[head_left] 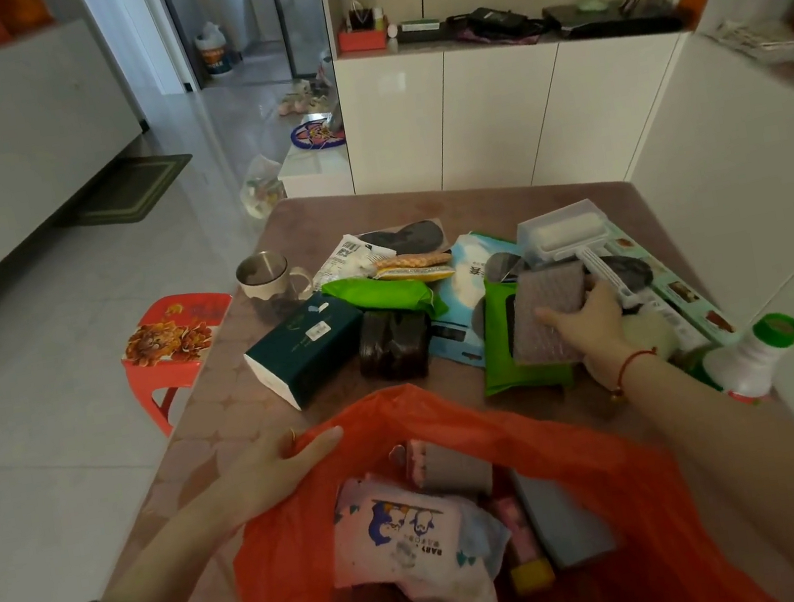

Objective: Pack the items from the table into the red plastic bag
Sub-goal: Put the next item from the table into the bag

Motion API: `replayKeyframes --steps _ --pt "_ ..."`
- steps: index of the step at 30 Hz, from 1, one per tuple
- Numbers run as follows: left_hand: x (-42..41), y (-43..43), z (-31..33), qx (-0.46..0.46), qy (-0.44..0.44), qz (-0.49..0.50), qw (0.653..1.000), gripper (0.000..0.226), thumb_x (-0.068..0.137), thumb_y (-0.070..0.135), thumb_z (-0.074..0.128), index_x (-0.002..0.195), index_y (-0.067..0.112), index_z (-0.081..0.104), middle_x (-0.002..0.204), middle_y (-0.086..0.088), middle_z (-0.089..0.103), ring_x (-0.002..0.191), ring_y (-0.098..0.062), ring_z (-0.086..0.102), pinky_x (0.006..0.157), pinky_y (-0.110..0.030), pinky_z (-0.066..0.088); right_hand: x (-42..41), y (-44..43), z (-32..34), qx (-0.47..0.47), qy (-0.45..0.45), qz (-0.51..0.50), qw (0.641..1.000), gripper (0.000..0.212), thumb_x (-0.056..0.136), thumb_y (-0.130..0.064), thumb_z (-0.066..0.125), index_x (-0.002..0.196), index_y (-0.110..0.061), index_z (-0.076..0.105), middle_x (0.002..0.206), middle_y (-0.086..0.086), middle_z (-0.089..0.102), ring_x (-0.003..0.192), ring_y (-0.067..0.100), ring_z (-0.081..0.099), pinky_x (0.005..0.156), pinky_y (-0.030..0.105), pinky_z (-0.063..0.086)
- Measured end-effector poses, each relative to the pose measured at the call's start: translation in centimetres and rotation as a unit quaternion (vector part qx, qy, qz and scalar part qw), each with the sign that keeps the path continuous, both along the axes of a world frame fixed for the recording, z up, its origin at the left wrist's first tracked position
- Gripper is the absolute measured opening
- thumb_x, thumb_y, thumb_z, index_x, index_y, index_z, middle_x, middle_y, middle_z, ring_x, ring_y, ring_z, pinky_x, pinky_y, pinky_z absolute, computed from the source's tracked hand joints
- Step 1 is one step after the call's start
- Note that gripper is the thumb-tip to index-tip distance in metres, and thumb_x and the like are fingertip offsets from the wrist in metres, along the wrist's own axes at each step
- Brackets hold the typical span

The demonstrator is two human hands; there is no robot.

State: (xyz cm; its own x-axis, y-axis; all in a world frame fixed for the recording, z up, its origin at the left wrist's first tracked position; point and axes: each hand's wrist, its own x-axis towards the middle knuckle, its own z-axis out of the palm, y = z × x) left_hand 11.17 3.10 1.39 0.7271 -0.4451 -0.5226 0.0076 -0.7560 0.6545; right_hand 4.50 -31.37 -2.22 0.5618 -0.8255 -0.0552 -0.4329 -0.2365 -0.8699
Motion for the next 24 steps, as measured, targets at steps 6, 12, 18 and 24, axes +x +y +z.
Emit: replayKeyframes --steps 6,12,18,24 --pt "-1.6 0.3 1.1 -0.055 -0.054 -0.003 0.997 0.027 0.089 0.044 0.047 0.073 0.028 0.061 0.067 0.012 0.066 0.059 -0.001 0.064 0.053 -0.007 0.048 -7.3 8.5 10.2 0.044 -0.274 0.15 0.949 0.034 0.081 -0.011 0.066 0.112 -0.019 0.054 0.11 -0.008 0.061 0.099 0.004 0.058 0.083 0.02 0.05" --pt "-2.6 0.7 1.9 -0.08 -0.073 0.002 0.994 0.023 0.091 0.037 0.048 0.079 0.023 0.061 0.077 0.0 0.068 0.078 -0.018 0.069 0.072 -0.024 0.054 -16.0 15.8 6.4 -0.316 -0.066 0.419 0.849 0.027 0.084 -0.026 0.055 0.111 -0.027 0.051 0.102 -0.01 0.063 0.092 0.004 0.06 0.077 0.01 0.048" --pt "-3.1 0.8 2.2 -0.084 -0.076 -0.001 0.994 0.017 0.091 0.035 0.049 0.085 0.024 0.06 0.08 0.001 0.068 0.076 -0.014 0.068 0.07 -0.021 0.054 -18.9 18.2 0.6 -0.33 0.187 0.379 0.844 0.038 0.073 -0.027 0.053 0.11 -0.025 0.063 0.097 -0.012 0.069 0.07 0.002 0.065 0.055 0.011 0.035" --pt "-2.8 0.7 2.1 -0.072 -0.061 0.015 0.995 0.027 0.09 0.039 0.05 0.102 0.017 0.06 0.087 -0.002 0.07 0.079 -0.017 0.069 0.076 -0.028 0.056 -18.9 18.1 1.0 -0.29 0.36 0.37 0.806 0.063 0.09 -0.008 0.038 0.146 -0.018 0.012 0.141 0.004 0.036 0.125 0.021 0.043 0.093 0.033 0.044"
